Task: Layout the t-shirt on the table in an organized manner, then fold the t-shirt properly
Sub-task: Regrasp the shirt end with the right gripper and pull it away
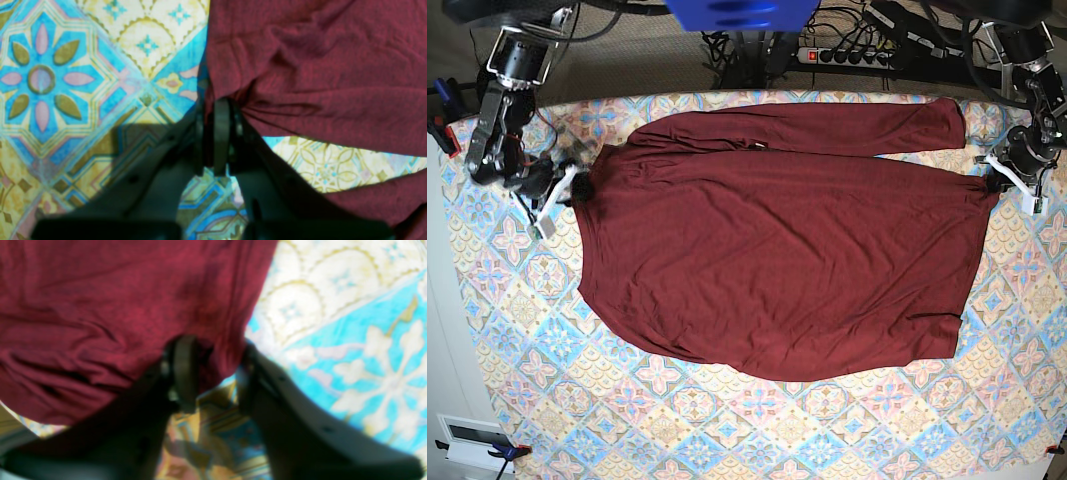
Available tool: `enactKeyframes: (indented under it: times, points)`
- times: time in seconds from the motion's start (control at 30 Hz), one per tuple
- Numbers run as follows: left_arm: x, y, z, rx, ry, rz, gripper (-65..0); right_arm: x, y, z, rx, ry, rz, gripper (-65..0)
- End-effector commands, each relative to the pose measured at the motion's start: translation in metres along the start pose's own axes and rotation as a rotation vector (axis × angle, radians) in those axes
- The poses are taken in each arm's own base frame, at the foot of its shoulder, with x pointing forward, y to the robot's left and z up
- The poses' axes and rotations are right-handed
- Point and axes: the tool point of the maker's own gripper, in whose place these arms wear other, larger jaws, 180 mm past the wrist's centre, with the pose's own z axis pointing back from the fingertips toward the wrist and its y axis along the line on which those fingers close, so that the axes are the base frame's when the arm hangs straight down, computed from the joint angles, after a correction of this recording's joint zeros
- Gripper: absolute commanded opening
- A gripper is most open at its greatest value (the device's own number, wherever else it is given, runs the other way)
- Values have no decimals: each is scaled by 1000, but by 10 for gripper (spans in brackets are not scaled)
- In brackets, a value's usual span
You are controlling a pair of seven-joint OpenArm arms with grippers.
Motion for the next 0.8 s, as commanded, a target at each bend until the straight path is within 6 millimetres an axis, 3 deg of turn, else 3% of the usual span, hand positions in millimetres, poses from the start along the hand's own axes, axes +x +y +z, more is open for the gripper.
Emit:
enactKeyframes:
  times: [0.0,0.07,0.2,0.37,0.5,0.6,0.63,0.77]
  points:
    - [15,6,5,13,-33,-20,-648,22,-5,8,-3,-68,17,-582]
    - [16,5,5,8,-36,-18,-648,20,-15,12,-22,-82,-21,-650]
    - [9,-5,0,-9,-30,-6,-648,16,-33,22,-59,-104,-79,-650]
    - [-8,-32,-14,-79,43,-68,-648,18,-48,35,-97,-136,-112,-650]
    - [-15,-33,-13,-80,59,-69,-648,19,-67,53,-150,-151,-119,-650]
    - [-25,-26,-7,-69,110,-92,-648,19,-69,54,-155,-152,-121,-650]
    - [-22,-19,-1,-55,140,-128,-648,20,-69,55,-156,-153,-120,-650]
    - [-7,-32,7,-60,139,-203,-648,21,-74,59,-169,-151,-111,-650]
